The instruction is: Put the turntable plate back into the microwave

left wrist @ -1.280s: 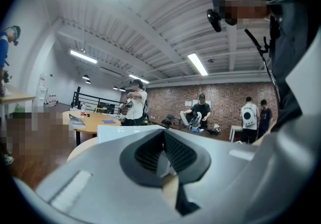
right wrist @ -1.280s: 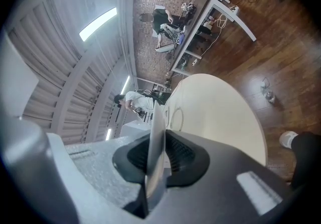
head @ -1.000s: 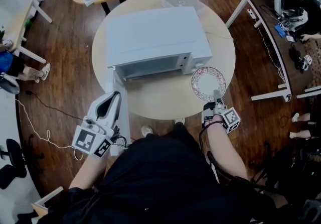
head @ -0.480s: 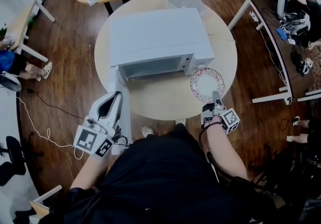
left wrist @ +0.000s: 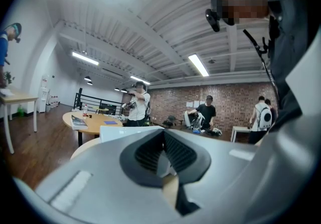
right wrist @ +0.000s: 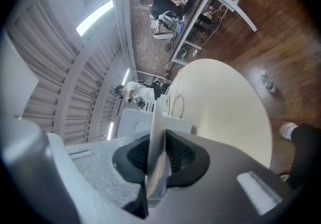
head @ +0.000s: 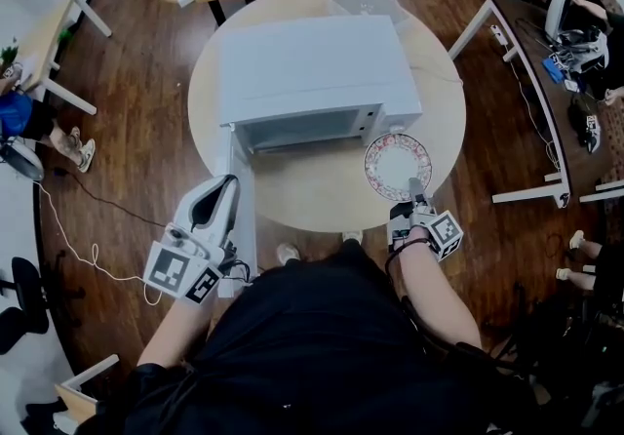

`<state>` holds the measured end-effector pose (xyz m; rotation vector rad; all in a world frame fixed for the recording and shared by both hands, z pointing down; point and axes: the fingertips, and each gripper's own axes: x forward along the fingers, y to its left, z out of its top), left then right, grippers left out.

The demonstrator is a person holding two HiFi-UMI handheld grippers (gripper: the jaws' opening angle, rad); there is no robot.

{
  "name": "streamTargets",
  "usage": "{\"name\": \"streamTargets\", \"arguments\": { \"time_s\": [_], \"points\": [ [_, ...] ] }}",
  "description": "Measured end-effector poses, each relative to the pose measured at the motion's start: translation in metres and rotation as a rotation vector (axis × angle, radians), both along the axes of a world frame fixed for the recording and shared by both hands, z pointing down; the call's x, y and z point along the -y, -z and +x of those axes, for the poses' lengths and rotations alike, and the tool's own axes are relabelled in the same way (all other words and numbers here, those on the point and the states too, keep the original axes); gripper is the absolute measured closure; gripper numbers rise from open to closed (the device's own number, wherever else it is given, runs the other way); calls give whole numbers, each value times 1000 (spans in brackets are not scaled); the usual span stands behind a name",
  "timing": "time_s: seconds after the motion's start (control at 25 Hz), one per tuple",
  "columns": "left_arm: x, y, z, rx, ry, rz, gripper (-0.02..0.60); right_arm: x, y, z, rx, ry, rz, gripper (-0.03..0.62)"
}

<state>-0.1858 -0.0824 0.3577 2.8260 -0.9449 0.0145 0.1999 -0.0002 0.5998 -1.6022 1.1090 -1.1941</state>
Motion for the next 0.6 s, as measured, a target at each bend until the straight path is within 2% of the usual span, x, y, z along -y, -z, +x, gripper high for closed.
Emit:
{"name": "streamTargets", "arguments": {
  "time_s": [0.6],
  "points": [
    [-3, 1, -2, -13, 1, 5, 577, 8, 2, -19, 5, 50, 5, 559]
  ]
}}
